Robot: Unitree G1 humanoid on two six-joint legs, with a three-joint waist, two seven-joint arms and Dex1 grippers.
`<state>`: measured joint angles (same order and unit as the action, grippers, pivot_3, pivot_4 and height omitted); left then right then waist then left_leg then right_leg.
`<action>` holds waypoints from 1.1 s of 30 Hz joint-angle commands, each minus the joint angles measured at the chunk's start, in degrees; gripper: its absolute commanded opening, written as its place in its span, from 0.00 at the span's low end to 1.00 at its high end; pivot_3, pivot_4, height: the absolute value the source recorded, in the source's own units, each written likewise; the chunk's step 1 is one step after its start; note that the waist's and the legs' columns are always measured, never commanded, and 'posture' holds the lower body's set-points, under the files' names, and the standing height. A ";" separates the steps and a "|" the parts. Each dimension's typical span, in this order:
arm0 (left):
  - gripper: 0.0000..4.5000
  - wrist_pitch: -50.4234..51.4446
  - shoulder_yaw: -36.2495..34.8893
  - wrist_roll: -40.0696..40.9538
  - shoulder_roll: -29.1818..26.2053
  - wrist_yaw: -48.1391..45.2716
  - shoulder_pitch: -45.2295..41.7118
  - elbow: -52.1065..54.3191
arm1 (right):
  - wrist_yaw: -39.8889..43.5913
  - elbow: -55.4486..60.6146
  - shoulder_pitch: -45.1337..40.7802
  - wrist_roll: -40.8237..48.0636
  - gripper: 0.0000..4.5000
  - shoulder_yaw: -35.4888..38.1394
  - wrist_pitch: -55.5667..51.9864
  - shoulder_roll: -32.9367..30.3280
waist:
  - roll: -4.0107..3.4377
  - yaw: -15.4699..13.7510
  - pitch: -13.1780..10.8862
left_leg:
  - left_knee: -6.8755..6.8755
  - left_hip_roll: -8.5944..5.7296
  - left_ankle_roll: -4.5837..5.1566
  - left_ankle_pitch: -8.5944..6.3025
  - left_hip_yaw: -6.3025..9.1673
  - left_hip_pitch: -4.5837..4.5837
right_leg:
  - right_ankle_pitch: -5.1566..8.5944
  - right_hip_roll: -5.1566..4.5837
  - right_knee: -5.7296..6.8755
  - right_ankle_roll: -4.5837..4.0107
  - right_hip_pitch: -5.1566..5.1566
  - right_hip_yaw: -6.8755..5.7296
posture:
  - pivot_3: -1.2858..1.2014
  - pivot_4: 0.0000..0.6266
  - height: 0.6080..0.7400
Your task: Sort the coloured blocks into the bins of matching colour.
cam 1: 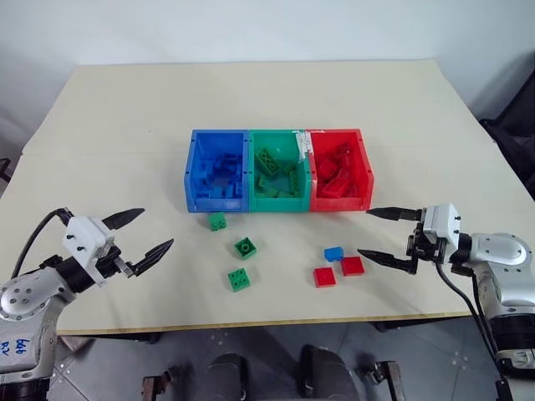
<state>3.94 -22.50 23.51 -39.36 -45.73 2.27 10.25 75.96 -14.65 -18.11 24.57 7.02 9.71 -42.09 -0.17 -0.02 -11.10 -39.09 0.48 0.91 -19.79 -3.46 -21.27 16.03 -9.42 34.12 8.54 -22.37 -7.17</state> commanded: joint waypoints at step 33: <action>1.00 1.94 14.02 3.66 -2.70 -14.88 6.87 13.90 | 6.36 1.32 -2.07 -9.89 0.91 -11.53 -6.41 -5.36 | -0.05 -0.89 -0.01 | -0.12 0.09 0.02 -0.02 -0.13 0.04 | -0.03 0.06 0.00 -0.01 -0.02 0.21 | 0.52 0.24 1.00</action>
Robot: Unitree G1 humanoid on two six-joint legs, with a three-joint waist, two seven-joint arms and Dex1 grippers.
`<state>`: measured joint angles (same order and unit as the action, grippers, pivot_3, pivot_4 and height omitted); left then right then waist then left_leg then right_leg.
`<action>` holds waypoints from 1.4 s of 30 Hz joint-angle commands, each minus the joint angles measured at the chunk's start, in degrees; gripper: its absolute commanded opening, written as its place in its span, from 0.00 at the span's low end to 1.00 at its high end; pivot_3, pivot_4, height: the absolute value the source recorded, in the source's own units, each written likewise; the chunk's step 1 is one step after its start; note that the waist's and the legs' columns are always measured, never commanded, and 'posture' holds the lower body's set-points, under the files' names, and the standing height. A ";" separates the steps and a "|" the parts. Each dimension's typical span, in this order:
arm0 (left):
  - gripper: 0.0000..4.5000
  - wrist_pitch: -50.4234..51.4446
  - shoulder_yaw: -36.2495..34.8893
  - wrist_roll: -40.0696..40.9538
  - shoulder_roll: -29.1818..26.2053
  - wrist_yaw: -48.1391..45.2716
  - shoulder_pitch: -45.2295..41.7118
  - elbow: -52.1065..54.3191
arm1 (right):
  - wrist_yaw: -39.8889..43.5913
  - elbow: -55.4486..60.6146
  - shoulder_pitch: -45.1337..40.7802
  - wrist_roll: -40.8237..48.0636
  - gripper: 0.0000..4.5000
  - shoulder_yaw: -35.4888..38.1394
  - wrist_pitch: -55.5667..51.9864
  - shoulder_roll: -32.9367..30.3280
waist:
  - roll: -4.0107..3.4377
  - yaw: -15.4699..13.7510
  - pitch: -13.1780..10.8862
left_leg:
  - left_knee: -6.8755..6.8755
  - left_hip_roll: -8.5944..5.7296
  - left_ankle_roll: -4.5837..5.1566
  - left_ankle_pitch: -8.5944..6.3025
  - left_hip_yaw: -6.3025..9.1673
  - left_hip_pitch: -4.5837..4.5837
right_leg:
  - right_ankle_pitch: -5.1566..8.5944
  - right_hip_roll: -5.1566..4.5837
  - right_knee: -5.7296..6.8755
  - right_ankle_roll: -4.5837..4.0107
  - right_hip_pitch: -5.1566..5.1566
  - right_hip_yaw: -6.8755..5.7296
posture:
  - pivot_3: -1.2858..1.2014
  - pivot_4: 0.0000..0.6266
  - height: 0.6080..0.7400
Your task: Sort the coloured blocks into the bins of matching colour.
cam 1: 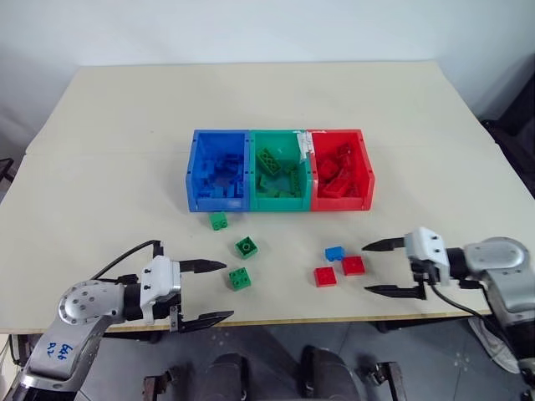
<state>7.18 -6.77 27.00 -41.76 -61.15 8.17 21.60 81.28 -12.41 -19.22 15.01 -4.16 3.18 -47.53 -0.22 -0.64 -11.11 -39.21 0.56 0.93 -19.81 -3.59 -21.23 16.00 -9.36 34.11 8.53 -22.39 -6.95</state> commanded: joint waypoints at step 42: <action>1.00 0.25 -7.78 2.36 3.63 9.17 1.18 3.95 | -9.95 -14.01 -23.48 8.91 0.99 13.04 -8.04 9.39 | -0.02 0.06 -0.01 | 0.01 0.18 -0.17 -0.12 -0.10 -0.17 | -0.04 0.51 -0.13 -0.16 -0.15 0.05 | 0.52 0.24 1.00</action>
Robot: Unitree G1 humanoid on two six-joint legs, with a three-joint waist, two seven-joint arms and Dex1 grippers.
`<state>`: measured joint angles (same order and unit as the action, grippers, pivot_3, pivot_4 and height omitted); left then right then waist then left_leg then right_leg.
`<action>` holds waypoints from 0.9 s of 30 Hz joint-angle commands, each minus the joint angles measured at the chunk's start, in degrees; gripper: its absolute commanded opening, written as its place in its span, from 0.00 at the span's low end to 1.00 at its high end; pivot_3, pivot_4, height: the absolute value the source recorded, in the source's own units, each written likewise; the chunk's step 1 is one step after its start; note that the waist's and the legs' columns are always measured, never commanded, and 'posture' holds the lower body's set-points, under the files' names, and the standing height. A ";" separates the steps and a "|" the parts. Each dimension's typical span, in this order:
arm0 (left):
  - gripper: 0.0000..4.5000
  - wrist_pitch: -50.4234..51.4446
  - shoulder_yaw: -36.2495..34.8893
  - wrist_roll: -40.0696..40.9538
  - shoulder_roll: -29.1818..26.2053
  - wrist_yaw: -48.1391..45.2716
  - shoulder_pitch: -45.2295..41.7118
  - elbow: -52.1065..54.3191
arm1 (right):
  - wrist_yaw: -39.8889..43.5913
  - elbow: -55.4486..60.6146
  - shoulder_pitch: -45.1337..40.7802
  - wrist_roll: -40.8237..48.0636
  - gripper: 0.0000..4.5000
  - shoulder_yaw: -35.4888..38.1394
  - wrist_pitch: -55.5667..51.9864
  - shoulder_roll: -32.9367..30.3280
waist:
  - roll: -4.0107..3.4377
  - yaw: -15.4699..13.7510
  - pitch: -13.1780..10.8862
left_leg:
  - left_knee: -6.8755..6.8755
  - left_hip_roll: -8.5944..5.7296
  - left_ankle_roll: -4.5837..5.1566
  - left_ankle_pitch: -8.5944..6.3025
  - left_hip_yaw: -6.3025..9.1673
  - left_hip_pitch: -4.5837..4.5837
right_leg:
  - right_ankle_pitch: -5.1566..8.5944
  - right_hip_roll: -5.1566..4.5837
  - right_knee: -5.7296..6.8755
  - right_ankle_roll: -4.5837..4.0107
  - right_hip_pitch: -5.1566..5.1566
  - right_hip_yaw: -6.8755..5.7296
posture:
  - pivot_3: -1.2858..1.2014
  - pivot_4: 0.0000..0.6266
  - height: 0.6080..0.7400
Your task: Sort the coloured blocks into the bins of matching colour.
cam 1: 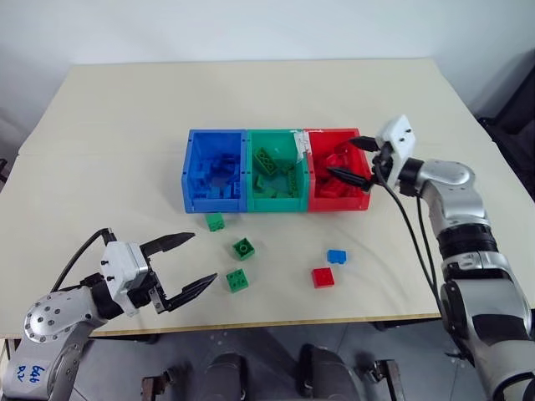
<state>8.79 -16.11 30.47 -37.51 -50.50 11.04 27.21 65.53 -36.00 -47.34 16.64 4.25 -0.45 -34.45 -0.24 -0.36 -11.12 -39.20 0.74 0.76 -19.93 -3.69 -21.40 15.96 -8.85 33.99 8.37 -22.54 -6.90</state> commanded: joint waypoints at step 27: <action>1.00 -6.25 9.46 -5.75 -1.62 -8.24 -12.54 -12.08 | 10.12 30.73 30.80 3.00 0.99 -3.93 -5.83 -10.54 | -0.03 0.00 0.02 | -0.10 0.14 -0.08 -0.02 -0.24 0.22 | -0.06 0.19 0.08 -0.06 0.01 0.34 | 0.52 0.24 1.00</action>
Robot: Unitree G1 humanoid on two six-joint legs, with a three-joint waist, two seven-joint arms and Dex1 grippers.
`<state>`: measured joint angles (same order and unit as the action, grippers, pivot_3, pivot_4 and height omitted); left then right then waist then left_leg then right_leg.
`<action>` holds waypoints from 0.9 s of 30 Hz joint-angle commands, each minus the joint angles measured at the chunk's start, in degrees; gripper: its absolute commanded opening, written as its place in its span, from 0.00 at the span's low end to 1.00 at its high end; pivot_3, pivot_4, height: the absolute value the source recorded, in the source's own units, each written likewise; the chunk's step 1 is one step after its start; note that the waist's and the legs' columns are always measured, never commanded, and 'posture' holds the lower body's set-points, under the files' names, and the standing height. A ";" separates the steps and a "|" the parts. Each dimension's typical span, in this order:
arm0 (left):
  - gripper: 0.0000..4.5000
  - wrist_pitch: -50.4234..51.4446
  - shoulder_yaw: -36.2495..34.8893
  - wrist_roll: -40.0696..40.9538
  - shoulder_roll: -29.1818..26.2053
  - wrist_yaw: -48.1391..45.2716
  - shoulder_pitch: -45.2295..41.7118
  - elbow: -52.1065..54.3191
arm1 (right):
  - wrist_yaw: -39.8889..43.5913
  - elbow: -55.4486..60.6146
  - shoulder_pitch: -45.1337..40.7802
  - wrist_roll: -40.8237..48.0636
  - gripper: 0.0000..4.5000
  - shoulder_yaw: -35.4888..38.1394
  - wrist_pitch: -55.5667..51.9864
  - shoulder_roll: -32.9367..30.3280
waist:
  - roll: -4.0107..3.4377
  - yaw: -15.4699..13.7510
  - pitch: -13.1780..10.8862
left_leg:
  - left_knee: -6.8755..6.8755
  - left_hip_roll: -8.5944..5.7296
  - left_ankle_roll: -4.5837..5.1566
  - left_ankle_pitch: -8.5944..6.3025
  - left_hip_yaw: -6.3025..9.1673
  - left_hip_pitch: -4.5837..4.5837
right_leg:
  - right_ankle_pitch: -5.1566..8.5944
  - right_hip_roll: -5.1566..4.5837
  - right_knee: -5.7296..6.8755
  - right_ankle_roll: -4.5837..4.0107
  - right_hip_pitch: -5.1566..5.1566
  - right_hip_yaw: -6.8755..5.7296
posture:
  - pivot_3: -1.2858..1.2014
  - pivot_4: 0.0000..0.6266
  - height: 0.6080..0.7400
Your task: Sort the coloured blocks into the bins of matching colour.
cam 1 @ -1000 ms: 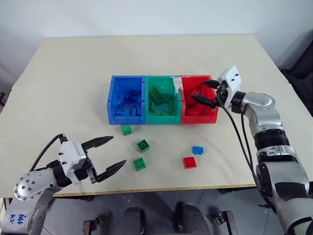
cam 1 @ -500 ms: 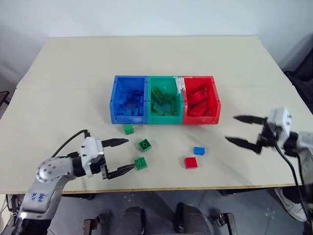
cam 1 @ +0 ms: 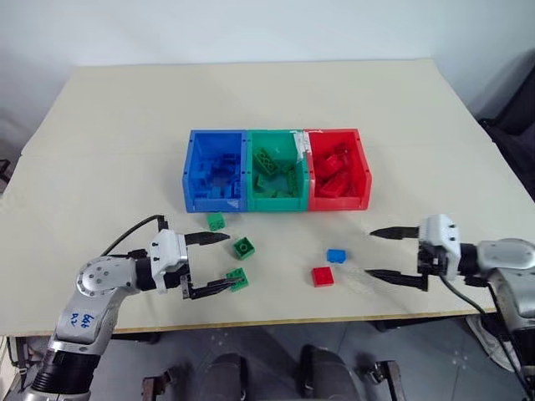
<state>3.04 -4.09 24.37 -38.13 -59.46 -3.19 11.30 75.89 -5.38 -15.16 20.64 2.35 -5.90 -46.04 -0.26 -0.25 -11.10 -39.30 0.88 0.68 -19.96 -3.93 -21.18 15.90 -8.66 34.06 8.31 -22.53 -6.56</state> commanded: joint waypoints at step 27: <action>1.00 0.24 -18.97 3.61 7.87 15.40 23.57 16.62 | -8.29 -5.94 -30.25 -1.27 0.20 -10.87 -11.63 20.32 | -0.01 2.11 -0.01 | 0.01 0.20 -0.07 -0.05 0.19 0.03 | -0.07 0.06 0.04 -0.15 -0.14 0.10 | 0.52 0.24 1.00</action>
<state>4.29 -19.98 26.72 -31.21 -46.00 17.90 24.56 70.39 -11.84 -41.81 19.38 -7.34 -14.79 -27.56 -0.27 1.86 -11.11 -39.29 1.11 0.60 -20.02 -3.75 -21.15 15.83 -8.58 34.17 8.15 -22.76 -6.42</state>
